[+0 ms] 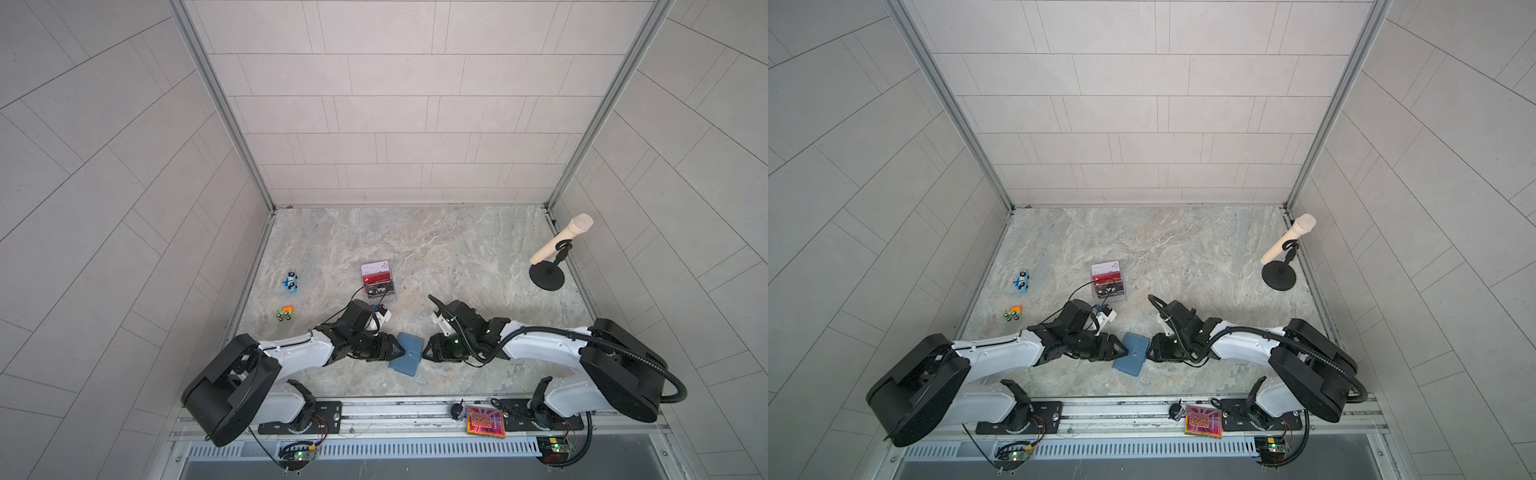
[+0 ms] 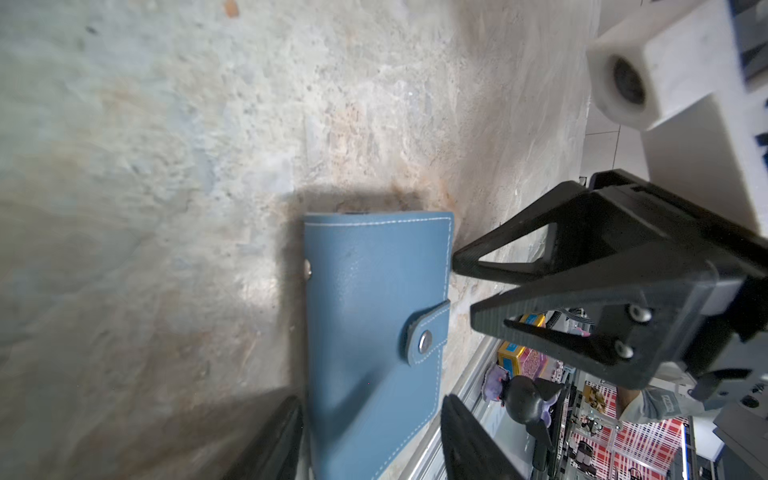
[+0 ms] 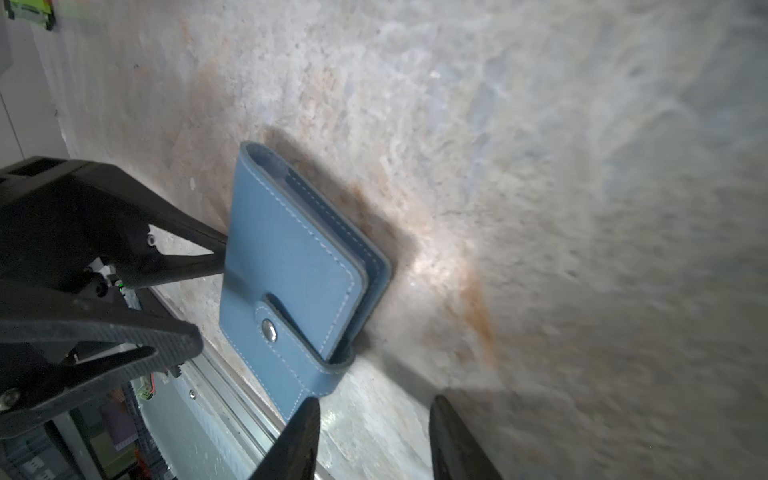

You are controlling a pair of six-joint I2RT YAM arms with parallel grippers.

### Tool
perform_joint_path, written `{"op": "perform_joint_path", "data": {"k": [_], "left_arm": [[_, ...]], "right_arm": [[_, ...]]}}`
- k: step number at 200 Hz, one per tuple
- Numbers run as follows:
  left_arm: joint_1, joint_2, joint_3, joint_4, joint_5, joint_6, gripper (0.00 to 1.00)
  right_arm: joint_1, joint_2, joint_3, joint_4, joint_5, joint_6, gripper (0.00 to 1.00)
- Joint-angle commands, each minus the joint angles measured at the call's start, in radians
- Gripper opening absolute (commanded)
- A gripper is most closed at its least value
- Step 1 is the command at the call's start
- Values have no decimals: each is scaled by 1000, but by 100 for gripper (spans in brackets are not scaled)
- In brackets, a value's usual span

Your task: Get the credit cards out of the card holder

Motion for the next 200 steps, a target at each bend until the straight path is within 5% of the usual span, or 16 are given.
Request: {"op": "perform_joint_path", "data": {"k": [1, 105, 148, 178, 200], "left_arm": [[-10, 28, -25, 52, 14, -25, 57], [-29, 50, -80, 430, 134, -234, 51], [-29, 22, -72, 437, 133, -258, 45], [-28, 0, -72, 422, 123, -261, 28], [-29, 0, -73, 417, 121, -262, 30]], "right_arm": [[8, 43, 22, 54, -18, 38, 41], [11, 100, 35, 110, -19, 52, 28], [12, 72, 60, 67, -10, 25, 28], [12, 67, 61, 61, 1, 23, 28], [11, 55, 88, 65, 8, 17, 28]]}}
